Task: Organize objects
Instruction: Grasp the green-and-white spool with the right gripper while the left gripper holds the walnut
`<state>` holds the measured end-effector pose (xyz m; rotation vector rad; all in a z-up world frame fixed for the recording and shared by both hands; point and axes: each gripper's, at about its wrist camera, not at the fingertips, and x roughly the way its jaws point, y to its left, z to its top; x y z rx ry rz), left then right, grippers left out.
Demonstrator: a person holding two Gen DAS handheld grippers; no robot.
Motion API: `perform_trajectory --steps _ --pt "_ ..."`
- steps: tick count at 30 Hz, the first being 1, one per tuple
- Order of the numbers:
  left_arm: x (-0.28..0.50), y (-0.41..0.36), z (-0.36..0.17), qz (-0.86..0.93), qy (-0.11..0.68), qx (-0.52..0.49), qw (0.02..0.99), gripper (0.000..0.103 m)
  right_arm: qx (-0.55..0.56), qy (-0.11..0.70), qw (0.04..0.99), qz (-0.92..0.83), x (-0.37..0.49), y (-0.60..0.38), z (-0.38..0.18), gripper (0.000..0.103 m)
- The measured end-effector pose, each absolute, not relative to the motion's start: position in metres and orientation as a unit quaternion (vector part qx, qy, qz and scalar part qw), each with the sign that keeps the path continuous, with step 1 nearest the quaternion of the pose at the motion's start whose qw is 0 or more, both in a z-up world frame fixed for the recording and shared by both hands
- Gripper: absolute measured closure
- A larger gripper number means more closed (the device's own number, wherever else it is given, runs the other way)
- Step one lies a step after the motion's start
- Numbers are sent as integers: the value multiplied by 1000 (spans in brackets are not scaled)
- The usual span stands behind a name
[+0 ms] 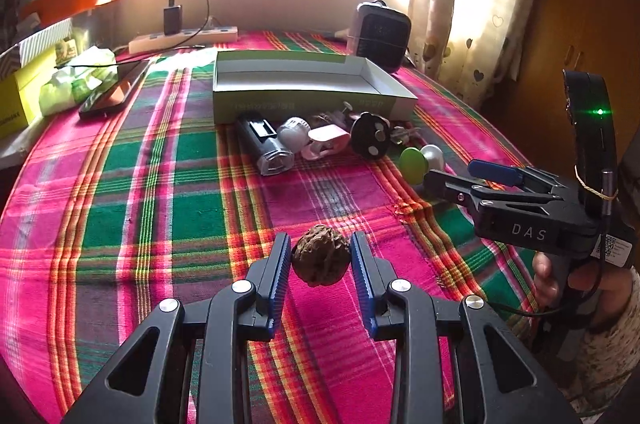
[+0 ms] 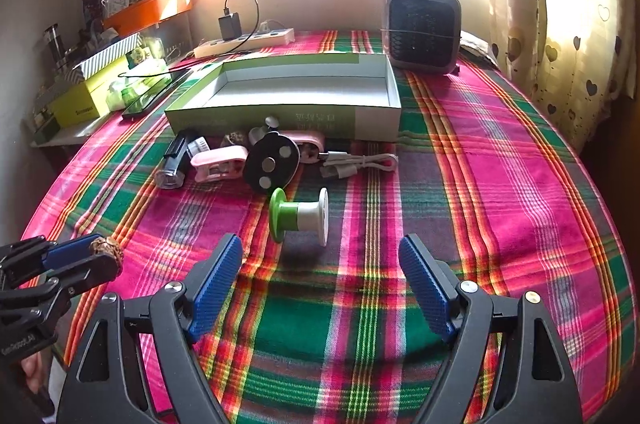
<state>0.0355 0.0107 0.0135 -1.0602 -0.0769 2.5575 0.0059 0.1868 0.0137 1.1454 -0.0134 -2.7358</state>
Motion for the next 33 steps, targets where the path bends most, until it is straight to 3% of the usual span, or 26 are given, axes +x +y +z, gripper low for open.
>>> perform_trajectory --steps 4,14,29,33 --pt "25 11 12 907 -23 -380 178 75 388 1 89 -917 0 182 12 25" --pt "7 14 7 901 -24 -396 174 75 405 -1 79 -911 -13 182 7 49" --pt "-4 16 2 895 -23 -410 173 75 410 -6 88 -908 -18 180 5 68" --pt "-4 17 2 896 -22 -409 173 76 408 -3 87 -909 -17 178 5 68"
